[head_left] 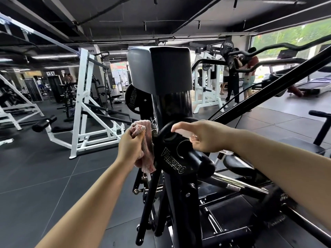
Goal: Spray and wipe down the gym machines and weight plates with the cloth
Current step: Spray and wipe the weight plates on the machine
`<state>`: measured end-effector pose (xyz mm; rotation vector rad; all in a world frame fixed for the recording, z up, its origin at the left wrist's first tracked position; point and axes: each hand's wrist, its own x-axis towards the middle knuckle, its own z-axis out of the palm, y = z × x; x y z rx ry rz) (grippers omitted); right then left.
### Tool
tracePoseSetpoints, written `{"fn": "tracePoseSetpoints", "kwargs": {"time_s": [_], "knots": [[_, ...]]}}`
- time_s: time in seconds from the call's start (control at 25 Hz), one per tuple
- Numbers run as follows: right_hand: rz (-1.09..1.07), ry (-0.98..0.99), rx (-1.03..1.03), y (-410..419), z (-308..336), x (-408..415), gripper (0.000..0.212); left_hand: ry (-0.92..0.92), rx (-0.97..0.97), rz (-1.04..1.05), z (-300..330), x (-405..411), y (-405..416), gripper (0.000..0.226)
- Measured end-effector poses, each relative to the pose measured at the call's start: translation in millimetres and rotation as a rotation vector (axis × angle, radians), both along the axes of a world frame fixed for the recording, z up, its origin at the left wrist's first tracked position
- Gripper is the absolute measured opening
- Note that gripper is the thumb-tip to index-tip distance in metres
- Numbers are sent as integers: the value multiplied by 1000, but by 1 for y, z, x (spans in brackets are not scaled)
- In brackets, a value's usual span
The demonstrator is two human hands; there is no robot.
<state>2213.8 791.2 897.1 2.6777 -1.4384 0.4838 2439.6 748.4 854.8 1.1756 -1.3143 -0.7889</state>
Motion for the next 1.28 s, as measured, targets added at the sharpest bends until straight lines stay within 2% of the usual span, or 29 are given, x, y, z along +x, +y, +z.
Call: {"fn": "tracePoseSetpoints", "kwargs": {"time_s": [0.08, 0.16, 0.24, 0.36, 0.52, 0.6, 0.72, 0.84, 0.92, 1.0, 1.08, 1.12, 1.16, 1.2, 1.28], "knots": [[-25, 113, 59, -1, 6, 8, 54, 7, -11, 2, -1, 4, 0, 15], [-73, 88, 96, -4, 4, 6, 52, 24, -22, -17, 0, 7, 3, 14], [-110, -55, 107, -8, -2, -3, 59, 46, -43, -41, 4, 8, 8, 12], [-174, -424, 172, -6, -12, -15, 70, 94, -90, -131, 14, 0, 21, 8], [-113, -889, 473, 12, -8, -23, 39, 201, -64, -361, 31, -29, 41, 8], [-38, -976, 591, 22, -7, -28, 35, 261, -13, -472, 35, -44, 45, 8], [65, -1057, 727, 33, -9, -37, 44, 293, 23, -549, 36, -63, 49, 10], [7, -1052, 678, 30, -6, -50, 42, 350, 11, -532, 38, -75, 49, 11], [-109, -1003, 540, 22, -1, -58, 37, 200, -98, -447, 40, -74, 44, 18], [-197, -1025, 317, 13, 8, -68, 32, -115, -298, -270, 42, -69, 37, 40], [-209, -998, 9, 6, 17, -77, 36, -453, -573, -79, 42, -60, 33, 54], [-187, -932, -96, 3, 19, -83, 40, -616, -692, -34, 39, -56, 34, 57], [-158, -842, -114, 2, 20, -87, 42, -776, -722, -59, 35, -51, 36, 59], [-131, -712, -53, 0, 17, -90, 42, -926, -648, -119, 30, -46, 42, 60], [-101, -369, 87, -3, 0, -91, 36, -1214, -271, -221, 14, -41, 60, 75]]}}
